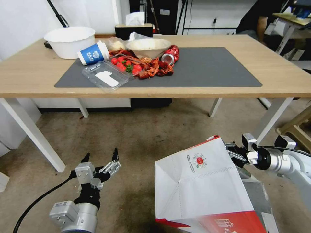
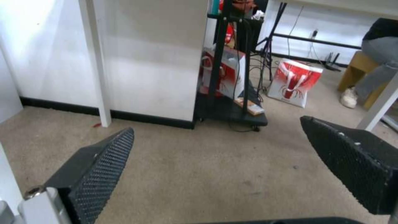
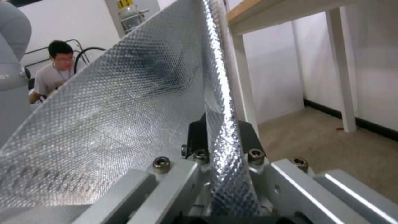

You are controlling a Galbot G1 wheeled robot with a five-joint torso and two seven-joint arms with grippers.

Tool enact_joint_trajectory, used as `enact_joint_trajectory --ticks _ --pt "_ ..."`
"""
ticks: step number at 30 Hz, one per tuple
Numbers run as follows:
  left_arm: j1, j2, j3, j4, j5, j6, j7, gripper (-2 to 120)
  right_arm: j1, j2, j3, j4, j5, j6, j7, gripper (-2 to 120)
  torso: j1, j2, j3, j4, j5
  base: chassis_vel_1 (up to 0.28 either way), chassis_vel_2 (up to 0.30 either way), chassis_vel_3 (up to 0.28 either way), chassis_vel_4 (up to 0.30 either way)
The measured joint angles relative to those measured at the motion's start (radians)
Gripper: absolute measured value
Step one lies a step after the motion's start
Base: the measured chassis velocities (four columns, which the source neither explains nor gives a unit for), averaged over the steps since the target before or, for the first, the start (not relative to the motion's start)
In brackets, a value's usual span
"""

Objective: Pick up the food delivery bag from the floor and place it on the table.

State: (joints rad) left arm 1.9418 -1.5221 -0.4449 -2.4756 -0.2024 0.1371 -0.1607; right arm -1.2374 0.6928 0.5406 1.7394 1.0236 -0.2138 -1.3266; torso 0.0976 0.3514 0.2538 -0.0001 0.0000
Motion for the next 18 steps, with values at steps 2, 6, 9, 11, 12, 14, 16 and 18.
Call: enact_joint_trajectory --ticks 2,6,9,11,12,14,16,18 --pt "0.0 0.0 0.0 0.0 0.0 0.0 0.0 100 0.0 0.0 0.001 0.001 -0.001 0.0 -0.001 0 0.002 0.006 0.004 0.0 0.0001 0.0 0.0 0.0 0.0" --pt "0.0 0.0 0.0 0.0 0.0 0.0 0.001 100 -0.002 0.0 0.002 0.003 -0.004 0.001 -0.002 0 0.006 0.018 0.011 0.0 0.0 0.0 0.0 0.0 0.0" --pt "0.001 0.0 0.0 0.0 -0.001 0.0 0.001 100 -0.002 0.001 0.002 0.003 -0.005 0.001 -0.002 0 0.007 0.02 0.013 0.0 0.0 0.0 0.0 0.0 0.0" --pt "0.001 0.001 0.0 0.0 -0.001 0.0 0.001 100 -0.002 0.002 0.002 0.003 -0.007 0.002 -0.003 0 0.01 0.029 0.019 0.0 0.0 0.0 0.0 0.0 0.0" --pt "0.001 0.001 0.0 0.0 -0.001 0.0 0.001 100 -0.002 0.002 0.002 0.003 -0.007 0.002 -0.003 0 0.01 0.029 0.019 0.0 0.0001 0.0 0.0 0.0 0.0" --pt "0.001 0.001 0.0 0.0 -0.001 0.0 0.001 100 -0.001 0.002 0.002 0.004 -0.007 0.002 -0.004 0 0.01 0.03 0.02 0.0 0.0 0.0 0.0 0.0 0.0" --pt "0.001 0.001 0.0 0.0 -0.001 0.0 0.001 100 -0.001 0.002 0.002 0.004 -0.007 0.002 -0.004 0 0.01 0.031 0.02 0.0 0.0001 0.0 0.0 0.0 0.0" --pt "0.001 0.001 0.0 0.0 -0.001 0.0 0.001 100 -0.001 0.002 0.002 0.004 -0.008 0.002 -0.004 0 0.013 0.037 0.024 0.0 0.0 0.0 0.0 0.0 0.0"
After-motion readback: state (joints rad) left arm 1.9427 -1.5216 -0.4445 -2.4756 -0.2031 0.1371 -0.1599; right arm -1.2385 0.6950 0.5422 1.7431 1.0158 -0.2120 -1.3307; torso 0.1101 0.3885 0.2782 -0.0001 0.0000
